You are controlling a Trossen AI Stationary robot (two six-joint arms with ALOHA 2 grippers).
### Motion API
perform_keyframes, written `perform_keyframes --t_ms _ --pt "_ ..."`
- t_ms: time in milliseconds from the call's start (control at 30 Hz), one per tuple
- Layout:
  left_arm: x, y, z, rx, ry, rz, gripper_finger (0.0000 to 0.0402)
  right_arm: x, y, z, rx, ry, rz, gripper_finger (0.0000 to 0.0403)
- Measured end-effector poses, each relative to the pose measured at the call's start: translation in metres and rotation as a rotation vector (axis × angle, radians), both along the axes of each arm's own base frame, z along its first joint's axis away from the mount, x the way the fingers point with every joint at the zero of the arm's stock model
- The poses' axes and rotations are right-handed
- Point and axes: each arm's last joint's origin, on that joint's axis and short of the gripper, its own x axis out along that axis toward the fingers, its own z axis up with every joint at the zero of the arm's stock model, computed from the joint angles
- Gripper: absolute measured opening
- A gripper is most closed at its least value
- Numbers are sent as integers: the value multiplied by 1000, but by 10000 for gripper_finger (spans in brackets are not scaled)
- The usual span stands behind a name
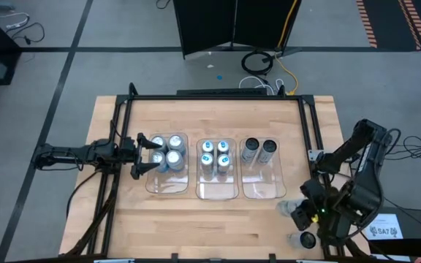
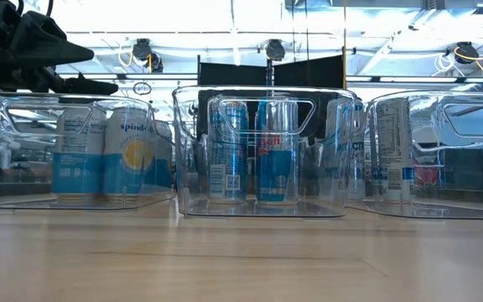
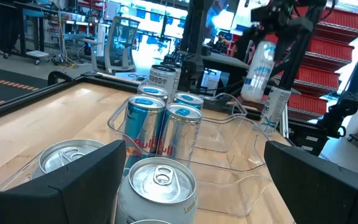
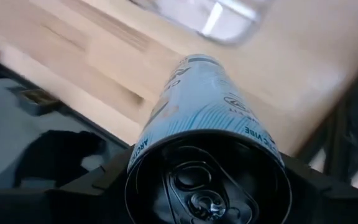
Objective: Sort soda cans
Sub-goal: Put the top white-blue soda can into the right transparent bin
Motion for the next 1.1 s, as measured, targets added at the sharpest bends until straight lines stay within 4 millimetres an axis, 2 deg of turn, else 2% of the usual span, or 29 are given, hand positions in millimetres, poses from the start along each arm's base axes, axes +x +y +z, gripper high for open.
perform_keyframes --t_ms 133,267,600,833,1100 --pt "0 0 0 0 0 0 389 9 -11 10 -76 -77 12 253" --pt "0 0 0 0 0 0 389 25 -29 12 -128 -49 9 253" --pt "0 0 0 0 0 0 389 82 -92 13 -123 -3 94 254" --pt "0 0 0 0 0 0 389 118 -130 -2 -130 58 123 254" --pt "0 0 0 0 0 0 389 151 -149 -38 -111 197 186 254"
